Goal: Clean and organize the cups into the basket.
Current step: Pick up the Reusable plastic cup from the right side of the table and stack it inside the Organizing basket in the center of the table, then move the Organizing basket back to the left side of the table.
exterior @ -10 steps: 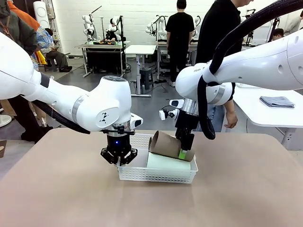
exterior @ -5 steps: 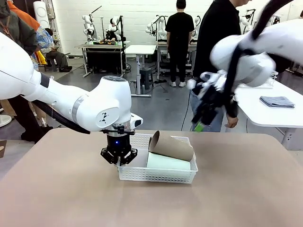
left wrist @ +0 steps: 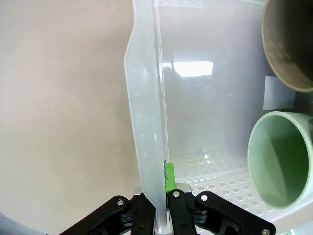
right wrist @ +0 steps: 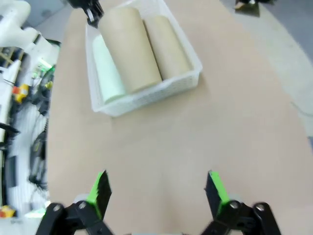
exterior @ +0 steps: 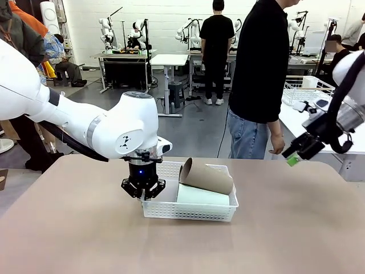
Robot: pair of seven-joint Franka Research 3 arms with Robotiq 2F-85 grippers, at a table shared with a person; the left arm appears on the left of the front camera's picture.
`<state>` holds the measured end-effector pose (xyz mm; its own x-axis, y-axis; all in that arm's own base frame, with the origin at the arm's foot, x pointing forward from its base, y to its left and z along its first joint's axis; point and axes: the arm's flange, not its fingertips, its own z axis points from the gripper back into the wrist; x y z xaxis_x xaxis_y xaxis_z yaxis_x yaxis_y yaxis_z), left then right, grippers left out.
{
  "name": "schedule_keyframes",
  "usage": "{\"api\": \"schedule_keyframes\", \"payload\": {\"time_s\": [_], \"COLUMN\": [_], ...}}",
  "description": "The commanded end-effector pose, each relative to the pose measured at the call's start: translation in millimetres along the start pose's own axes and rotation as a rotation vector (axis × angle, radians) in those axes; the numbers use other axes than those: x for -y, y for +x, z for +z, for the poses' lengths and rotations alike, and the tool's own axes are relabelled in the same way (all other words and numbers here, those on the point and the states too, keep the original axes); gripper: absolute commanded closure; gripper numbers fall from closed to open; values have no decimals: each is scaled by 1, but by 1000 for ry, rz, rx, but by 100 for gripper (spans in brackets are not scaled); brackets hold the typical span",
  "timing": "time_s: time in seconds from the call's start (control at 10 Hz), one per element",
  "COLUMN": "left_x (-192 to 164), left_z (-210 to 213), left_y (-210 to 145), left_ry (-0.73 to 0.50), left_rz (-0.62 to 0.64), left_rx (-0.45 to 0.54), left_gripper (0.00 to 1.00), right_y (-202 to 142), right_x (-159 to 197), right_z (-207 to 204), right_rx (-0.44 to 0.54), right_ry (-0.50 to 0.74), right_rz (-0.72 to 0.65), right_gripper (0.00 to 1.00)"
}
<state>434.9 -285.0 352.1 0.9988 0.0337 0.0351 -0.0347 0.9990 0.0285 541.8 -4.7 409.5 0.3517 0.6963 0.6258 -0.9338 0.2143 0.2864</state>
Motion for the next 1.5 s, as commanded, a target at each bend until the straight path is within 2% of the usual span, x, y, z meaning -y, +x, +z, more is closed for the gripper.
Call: {"api": "schedule_keyframes", "payload": {"time_s": [0.0,0.1,1.4], "left_x": [0,0,0], "left_z": [-1,-1,-1], "left_y": [-1,-1,-1], "left_ry": [4,4,4], "left_rz": [-1,-1,-1], "left_rx": [0,0,0], "left_gripper": [100,100,100], "right_y": [-13,0,0], "right_x": [-14,0,0], "right_z": [-6,0,0], "right_rx": [47,0,0], "right_ry": [-24,0,0], "right_rz": [-21,0,0], "right_gripper": [0,0,0]}}
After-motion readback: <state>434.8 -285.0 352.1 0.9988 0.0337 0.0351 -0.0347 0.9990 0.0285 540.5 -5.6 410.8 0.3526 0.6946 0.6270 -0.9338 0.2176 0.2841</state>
